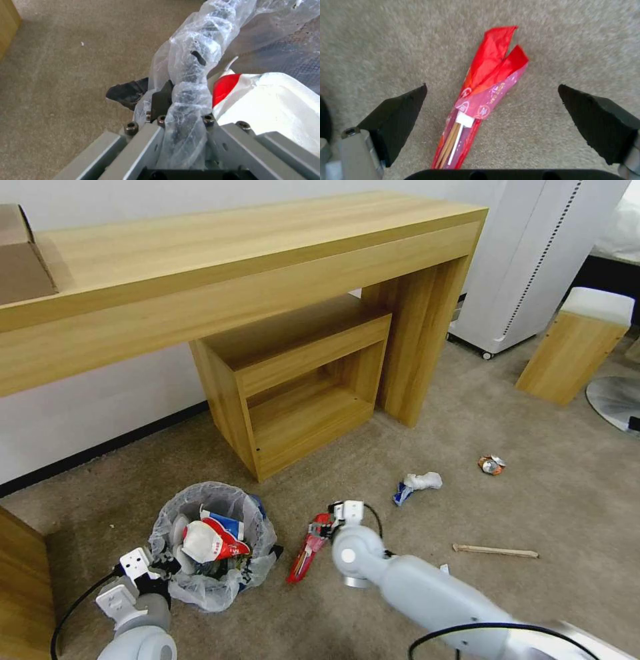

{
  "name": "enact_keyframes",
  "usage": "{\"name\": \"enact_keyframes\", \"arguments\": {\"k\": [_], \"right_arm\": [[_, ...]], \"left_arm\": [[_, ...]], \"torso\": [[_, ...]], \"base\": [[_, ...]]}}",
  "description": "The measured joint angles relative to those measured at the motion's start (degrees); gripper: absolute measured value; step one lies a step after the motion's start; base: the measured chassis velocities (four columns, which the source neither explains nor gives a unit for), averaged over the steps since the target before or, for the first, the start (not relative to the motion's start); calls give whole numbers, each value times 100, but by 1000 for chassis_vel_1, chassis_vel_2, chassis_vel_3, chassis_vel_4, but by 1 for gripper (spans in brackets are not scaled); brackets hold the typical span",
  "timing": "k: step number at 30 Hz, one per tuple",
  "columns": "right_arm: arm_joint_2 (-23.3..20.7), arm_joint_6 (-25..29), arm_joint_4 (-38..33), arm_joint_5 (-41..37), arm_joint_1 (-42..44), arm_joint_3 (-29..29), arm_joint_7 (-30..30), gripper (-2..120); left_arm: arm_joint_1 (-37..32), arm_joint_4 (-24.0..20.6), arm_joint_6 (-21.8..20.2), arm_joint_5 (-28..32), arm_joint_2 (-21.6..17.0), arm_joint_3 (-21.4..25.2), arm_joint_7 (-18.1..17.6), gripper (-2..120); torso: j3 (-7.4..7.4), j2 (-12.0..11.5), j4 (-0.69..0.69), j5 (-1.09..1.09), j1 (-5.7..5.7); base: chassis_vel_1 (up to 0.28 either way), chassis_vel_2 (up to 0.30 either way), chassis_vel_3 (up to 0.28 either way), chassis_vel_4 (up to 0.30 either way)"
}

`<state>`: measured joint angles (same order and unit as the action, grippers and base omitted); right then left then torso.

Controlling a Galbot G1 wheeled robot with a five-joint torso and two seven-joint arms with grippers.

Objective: Pick up the trash bin and place the garbage on the floor into it.

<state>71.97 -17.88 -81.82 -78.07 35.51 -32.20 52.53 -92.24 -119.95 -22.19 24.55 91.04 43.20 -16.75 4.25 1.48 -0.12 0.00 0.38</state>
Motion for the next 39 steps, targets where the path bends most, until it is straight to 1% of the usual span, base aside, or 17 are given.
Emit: {"name": "enact_keyframes", "arguments": {"k": [1,3,10,13,19,20,21,23,24,25,28,29,31,32,34,38,39], "right_arm": [[0,0,0,0,0,0,0,100],[218,49,353,126,-17,-43,-58,100],[529,137,936,447,13,-55,-191,98],[577,165,1063,544,20,-77,-251,92],[672,269,1345,852,79,-128,-420,89],[681,302,1390,942,117,-137,-463,78],[681,302,1390,942,117,-137,-463,78],[683,316,1425,1001,143,-138,-484,69],[682,346,1461,1068,162,-146,-512,62],[682,346,1461,1068,162,-146,-512,62],[683,404,1543,1213,208,-163,-583,49],[683,404,1543,1213,208,-163,-583,49],[684,455,1590,1327,238,-191,-644,37],[684,455,1590,1327,238,-191,-644,37],[705,517,1662,1450,245,-215,-701,32],[729,560,1717,1564,250,-259,-736,32],[733,565,1723,1596,251,-267,-745,28]], "left_arm": [[0,0,0,0,0,0,0,0],[2,0,6,8,5,9,0,0],[2,-1,17,11,12,7,2,0],[-2,-7,20,13,8,7,2,0],[-20,-22,35,23,-10,8,2,0],[-18,-23,35,27,-12,6,2,0],[-18,-23,35,27,-12,6,2,0],[-14,-23,35,29,-16,5,3,0],[-12,-23,35,31,-17,2,3,0],[-12,-23,35,31,-17,2,3,0],[-8,-21,35,32,-16,-6,4,0],[-8,-21,35,32,-16,-6,4,0],[-10,-19,35,32,-9,-12,4,0],[-10,-19,35,32,-9,-12,4,0],[-14,-16,35,32,-3,-22,9,0],[-14,-2,47,26,11,-33,23,0],[-14,2,56,21,16,-35,27,0]], "torso": [[0,0,0,0,0],[0,0,-1,-1,0],[0,0,-1,0,0],[0,0,-1,0,0],[0,0,-1,0,0],[0,0,-1,0,0],[0,0,-1,0,0],[0,0,-1,1,0],[0,0,-1,1,0],[0,0,-1,1,0],[0,0,-1,1,0],[0,0,-1,1,0],[0,0,-1,1,0],[0,0,-1,1,0],[0,0,-1,1,0],[0,0,-1,1,0],[0,0,-1,1,0]], "base": [[0,0,0,0],[0,0,0,0],[0,0,0,0],[0,0,0,0],[0,0,0,0],[0,0,0,0],[0,0,0,0],[0,0,0,0],[0,0,0,0],[0,0,0,0],[0,0,0,0],[0,0,0,0],[0,0,0,0],[0,0,0,0],[0,0,0,0],[0,0,0,0],[0,0,0,0]]}}
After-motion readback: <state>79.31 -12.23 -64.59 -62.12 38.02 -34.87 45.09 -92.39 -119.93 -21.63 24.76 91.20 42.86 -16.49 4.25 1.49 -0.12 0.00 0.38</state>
